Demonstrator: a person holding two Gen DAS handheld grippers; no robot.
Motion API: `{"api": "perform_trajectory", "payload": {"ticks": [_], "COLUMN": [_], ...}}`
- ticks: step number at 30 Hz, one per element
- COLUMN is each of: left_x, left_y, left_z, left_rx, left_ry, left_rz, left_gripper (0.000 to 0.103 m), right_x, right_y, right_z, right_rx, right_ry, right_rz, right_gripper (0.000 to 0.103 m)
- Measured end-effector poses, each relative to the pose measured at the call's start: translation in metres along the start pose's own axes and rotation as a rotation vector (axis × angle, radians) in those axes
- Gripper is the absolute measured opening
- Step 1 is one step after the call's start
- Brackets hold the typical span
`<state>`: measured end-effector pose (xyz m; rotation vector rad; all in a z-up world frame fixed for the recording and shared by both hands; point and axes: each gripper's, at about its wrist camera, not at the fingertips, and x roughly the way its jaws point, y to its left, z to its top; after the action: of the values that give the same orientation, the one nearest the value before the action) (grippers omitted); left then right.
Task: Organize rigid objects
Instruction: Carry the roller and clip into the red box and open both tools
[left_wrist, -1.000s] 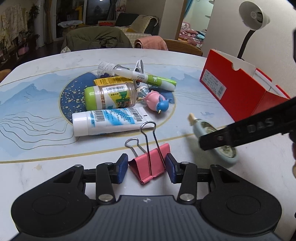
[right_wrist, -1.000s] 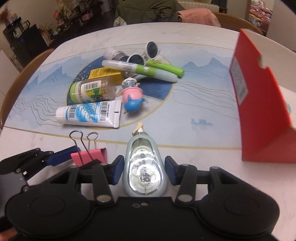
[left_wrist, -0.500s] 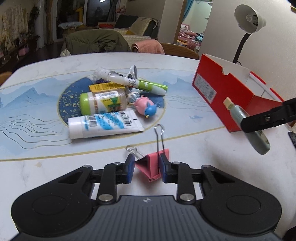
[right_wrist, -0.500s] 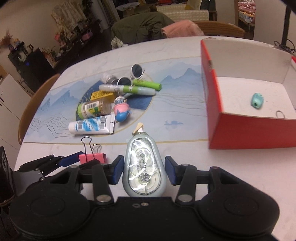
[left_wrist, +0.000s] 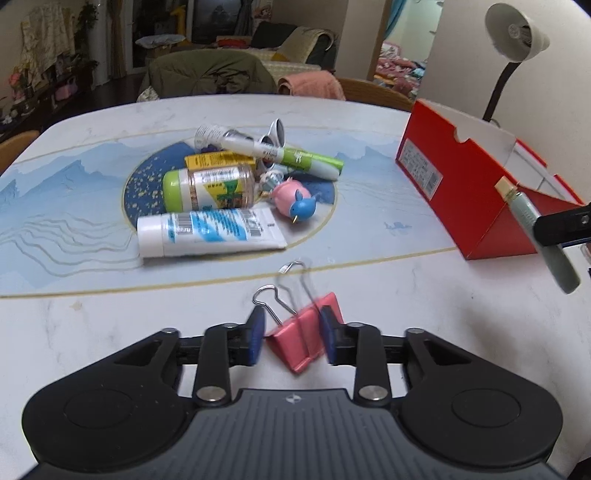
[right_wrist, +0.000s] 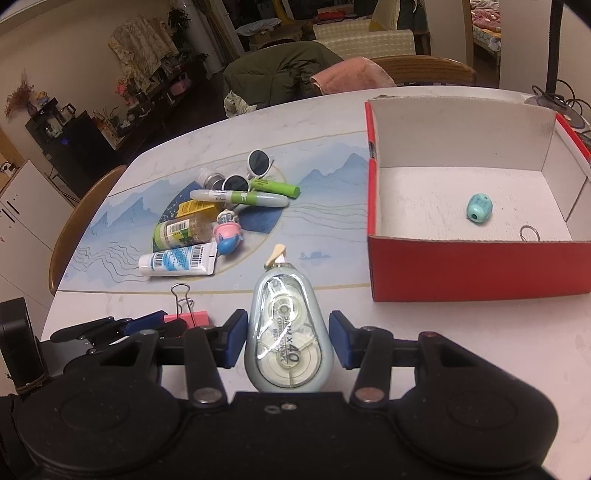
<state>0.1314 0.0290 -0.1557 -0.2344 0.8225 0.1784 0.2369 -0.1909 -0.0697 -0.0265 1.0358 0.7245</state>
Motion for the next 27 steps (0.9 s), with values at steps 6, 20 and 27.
{"api": "perform_trajectory", "payload": {"ticks": [6, 20, 27], "left_x": [0.007, 0.023, 0.023], "left_y": [-0.012, -0.029, -0.034], "left_z": [-0.006, -0.003, -0.003], "left_rx": [-0.008, -0.145, -0.156], "left_ry": [0.01, -0.004, -0.011], "left_rz": [0.032, 0.201, 0.211], "left_gripper": [0.061, 0.06, 0.054], "right_x": [-0.002, -0.008, -0.013], "right_y": [-0.011, -0.033, -0.042], "right_z": [-0.001, 0.0, 0.005], "right_rx": [-0.006, -0.049, -0.07], "right_ry": [0.007, 0.029, 0.025], "right_rz": [0.01, 0.02, 0.048], "right_gripper": [0.048, 0.048, 0.048]}}
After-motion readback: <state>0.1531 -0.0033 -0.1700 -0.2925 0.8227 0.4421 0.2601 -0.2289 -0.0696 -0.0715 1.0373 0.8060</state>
